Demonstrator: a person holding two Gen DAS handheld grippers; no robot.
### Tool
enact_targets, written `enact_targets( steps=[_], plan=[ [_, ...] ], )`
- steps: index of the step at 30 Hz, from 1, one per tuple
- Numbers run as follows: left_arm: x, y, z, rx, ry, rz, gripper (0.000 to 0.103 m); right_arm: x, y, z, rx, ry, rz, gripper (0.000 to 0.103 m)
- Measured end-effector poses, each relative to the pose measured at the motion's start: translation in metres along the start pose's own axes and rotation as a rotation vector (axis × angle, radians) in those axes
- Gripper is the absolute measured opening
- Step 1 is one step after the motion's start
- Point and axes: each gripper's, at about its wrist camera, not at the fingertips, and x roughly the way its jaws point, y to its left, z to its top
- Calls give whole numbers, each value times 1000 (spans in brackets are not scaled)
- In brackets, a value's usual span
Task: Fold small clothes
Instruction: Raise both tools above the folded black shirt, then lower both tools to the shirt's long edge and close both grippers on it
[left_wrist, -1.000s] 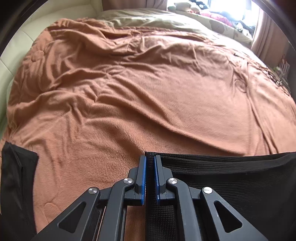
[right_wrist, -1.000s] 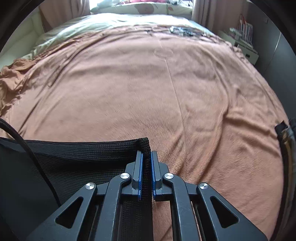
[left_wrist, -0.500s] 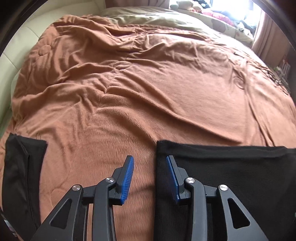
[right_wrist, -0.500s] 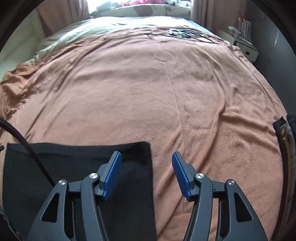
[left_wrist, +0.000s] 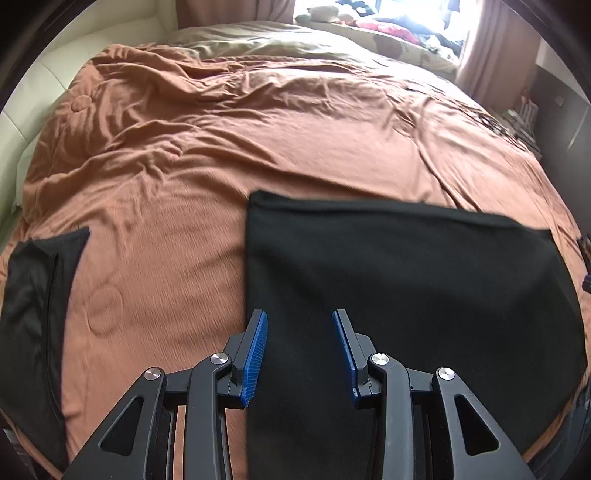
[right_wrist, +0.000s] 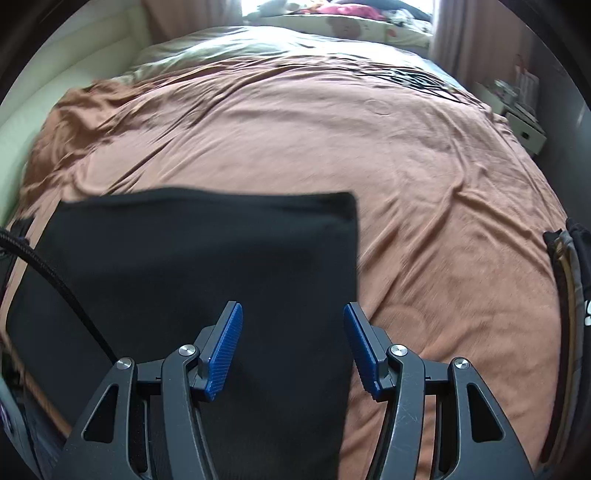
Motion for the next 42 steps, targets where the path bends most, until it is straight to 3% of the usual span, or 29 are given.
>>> enact_targets(
  steps=[9, 13, 20, 27, 31, 42],
  plan=[
    [-4, -12, -69, -24, 53, -36, 38, -16, 20, -65, -4, 41, 27, 55],
    [-15, -9, -94, -10, 35, 12, 38, -22, 21, -88, -3, 50, 41, 55],
    [-36, 0, -128, -7, 21, 32, 38, -38, 25, -131, -21, 82, -15, 55],
    [-59, -11, -145, 29, 14, 34, 38, -78, 37, -138, 2, 29, 34, 55],
    [-71, -29, -141, 32, -26, -4, 38, -88, 65, -134, -32, -4, 75, 55],
    [-48, -87, -134, 32, -8, -58, 38, -63, 115, -120, -68, -8, 155, 55]
  ],
)
